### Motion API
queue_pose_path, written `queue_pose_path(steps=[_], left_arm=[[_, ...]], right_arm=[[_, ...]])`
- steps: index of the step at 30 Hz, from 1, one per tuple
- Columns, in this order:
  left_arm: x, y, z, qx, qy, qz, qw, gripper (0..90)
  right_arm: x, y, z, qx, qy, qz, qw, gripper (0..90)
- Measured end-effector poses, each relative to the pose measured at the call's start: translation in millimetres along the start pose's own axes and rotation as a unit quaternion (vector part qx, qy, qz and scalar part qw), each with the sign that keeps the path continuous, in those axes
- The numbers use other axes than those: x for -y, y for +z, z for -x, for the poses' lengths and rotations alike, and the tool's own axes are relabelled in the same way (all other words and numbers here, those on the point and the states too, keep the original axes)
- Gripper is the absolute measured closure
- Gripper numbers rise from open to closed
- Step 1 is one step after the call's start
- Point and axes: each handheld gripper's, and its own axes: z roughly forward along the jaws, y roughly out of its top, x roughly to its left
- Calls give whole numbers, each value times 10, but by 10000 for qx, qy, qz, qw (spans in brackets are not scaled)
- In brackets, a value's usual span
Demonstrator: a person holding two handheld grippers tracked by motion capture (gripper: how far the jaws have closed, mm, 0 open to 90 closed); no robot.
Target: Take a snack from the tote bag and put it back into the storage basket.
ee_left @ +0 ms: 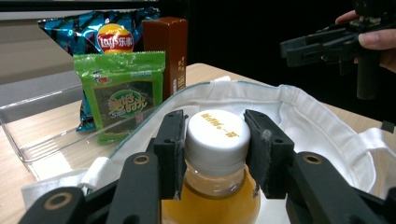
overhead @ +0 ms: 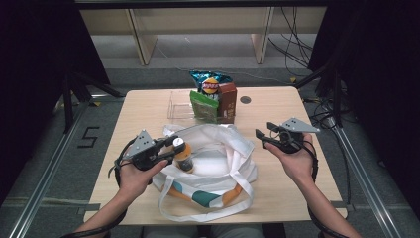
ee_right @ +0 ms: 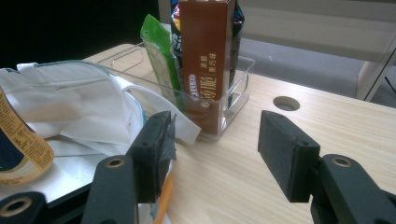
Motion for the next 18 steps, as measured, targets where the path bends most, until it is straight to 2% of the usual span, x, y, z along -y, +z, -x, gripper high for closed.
queue_pose_path(steps=[4,5,6,7,8,10,14,16,18], left_arm=[[-40,-2,1,4,-36,85,10000,590],[-52,-11,2,-24,-29,52,10000,590],[-60,-10,-1,1,-12,86,10000,590],[-71,-15,1,-14,-6,69,10000,591],[-78,-15,5,-14,-6,94,10000,591],[-100,-15,11,-6,30,141,9999,591],[-140,-17,15,-11,30,168,9999,591],[-171,-18,15,-12,17,200,9998,591],[-196,-19,14,-5,32,230,9997,591]], right_arm=[[-2,-5,4,10,2,2,10000,454],[-2,-8,-3,14,70,-5,10000,453],[2,0,-7,49,87,78,9999,454],[0,1,6,36,13,93,9999,454],[-5,-10,6,-17,21,0,10000,454],[4,-4,-14,34,102,54,9999,454],[-2,-6,2,-15,-11,20,10000,454],[3,-5,-17,40,128,59,9999,454],[-6,-17,3,-6,27,-11,10000,453]])
